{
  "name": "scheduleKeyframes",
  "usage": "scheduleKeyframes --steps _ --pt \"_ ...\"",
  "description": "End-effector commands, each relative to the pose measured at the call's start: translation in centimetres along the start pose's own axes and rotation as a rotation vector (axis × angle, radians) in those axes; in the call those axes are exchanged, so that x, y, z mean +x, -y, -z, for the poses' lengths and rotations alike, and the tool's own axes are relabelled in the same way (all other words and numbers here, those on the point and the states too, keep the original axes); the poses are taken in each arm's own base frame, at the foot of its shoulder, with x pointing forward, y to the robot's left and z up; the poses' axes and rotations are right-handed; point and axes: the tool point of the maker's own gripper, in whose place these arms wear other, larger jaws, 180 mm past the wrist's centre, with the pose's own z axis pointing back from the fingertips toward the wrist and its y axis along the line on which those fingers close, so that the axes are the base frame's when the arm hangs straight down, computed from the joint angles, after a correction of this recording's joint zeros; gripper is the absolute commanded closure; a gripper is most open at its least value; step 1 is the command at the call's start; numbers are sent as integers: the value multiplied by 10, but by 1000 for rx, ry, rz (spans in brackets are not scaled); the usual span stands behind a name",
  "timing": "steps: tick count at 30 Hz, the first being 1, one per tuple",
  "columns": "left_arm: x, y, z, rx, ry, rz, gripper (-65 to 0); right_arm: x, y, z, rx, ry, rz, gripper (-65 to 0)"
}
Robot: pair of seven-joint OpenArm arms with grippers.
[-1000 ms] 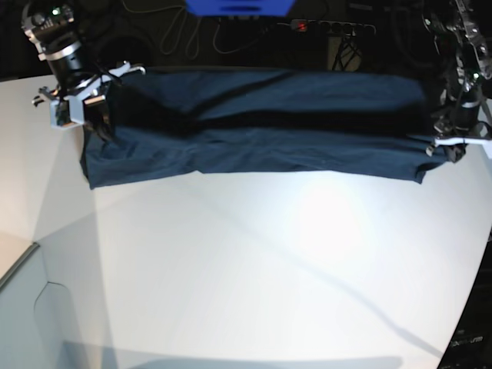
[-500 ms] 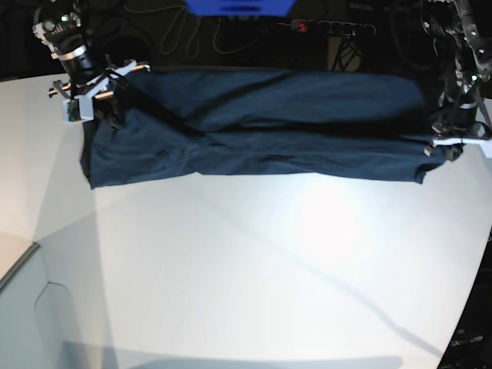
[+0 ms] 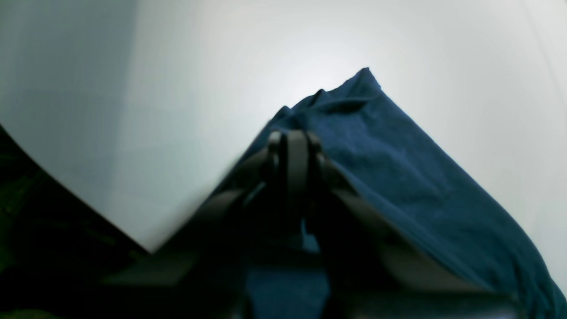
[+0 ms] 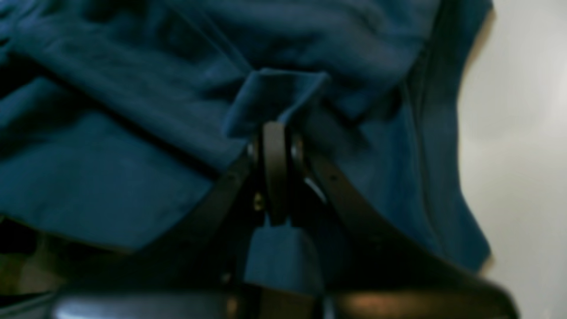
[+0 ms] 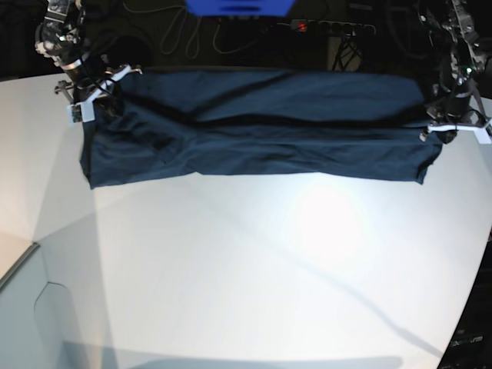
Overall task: Layout the t-shirt on the table in an organized manner, then fold the t-shirt properly
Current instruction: 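Hold the strip ends with both grippers and tug them apart to straighten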
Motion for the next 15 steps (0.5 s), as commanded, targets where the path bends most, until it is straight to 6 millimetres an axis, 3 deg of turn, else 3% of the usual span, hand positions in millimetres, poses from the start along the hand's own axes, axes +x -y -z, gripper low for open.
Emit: scheduleKeyframes --steps 1,8,11,15 --pt "15 2 0 -10 43 14 -1 11 5 -1 4 35 -10 0" --pt "14 0 0 -6 38 17 -13 2 12 0 4 6 -14 0" --pt "-3 -10 4 19 -6 -3 -42 -1 11 1 6 -1 -6 0" --pt "-10 -16 5 31 -24 -9 -102 -1 10 2 7 -1 -4 0"
